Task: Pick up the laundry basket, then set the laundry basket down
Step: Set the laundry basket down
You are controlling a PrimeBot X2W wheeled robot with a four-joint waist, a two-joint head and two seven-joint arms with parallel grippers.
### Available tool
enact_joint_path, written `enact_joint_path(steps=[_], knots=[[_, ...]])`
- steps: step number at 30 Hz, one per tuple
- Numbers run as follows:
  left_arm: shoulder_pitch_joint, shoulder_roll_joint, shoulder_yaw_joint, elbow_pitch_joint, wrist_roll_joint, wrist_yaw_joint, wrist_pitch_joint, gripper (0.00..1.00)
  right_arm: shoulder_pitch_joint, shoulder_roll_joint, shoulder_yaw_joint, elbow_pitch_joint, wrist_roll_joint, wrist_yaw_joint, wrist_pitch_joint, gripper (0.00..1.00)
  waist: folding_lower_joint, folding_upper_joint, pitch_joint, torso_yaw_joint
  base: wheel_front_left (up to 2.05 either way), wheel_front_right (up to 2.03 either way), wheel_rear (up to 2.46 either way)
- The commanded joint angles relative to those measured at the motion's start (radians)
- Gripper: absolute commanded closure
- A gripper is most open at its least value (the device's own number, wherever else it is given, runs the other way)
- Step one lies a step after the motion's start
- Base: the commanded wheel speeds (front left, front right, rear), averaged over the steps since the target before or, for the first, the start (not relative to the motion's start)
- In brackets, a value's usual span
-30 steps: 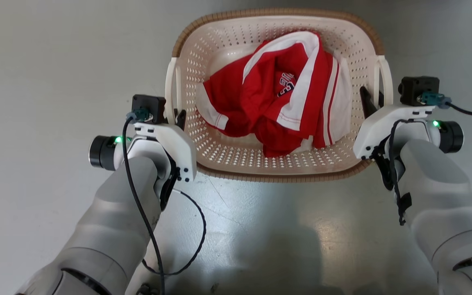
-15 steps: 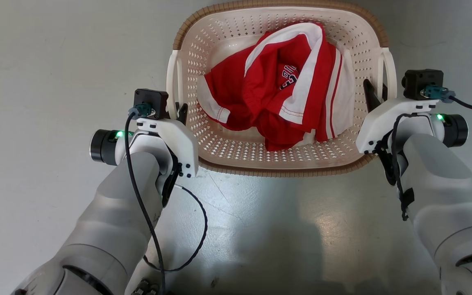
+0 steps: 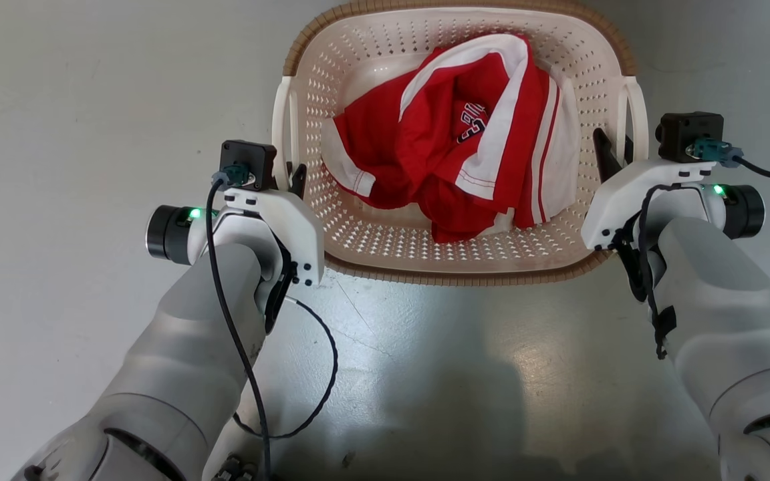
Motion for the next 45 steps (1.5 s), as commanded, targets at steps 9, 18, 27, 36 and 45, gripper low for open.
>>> enact_joint_path(steps=[9,18,27,36,45], knots=[[-0.023,0.039,-0.003,0.007,-0.008,0.015,-0.014,0.71,0.005,0.024,0.034,-0.011,-0.007,0.007,-0.023,0.00,0.0000,0.0000,0.002,-0.003,0.00,0.00,0.00],[-0.022,0.039,-0.001,0.015,-0.019,0.026,-0.015,0.00,0.004,0.024,0.016,-0.011,-0.018,0.007,-0.033,0.00,0.0000,0.0000,-0.009,-0.005,0.00,0.00,0.00],[-0.011,0.044,0.011,0.017,-0.017,0.029,-0.015,0.00,0.006,0.024,0.008,-0.011,-0.018,0.007,-0.043,0.00,0.0000,0.0000,-0.042,-0.011,0.00,0.00,0.00],[0.030,0.071,0.053,-0.058,0.013,0.029,-0.015,0.00,0.033,0.024,0.044,-0.011,0.035,0.007,-0.058,0.00,0.0000,0.0000,-0.133,-0.031,0.00,0.00,0.00],[0.150,0.123,0.193,-0.255,0.090,0.033,-0.015,0.00,0.144,0.024,0.117,-0.172,0.115,0.007,-0.061,0.00,0.0000,0.0000,-0.281,-0.065,0.00,0.00,0.00]])
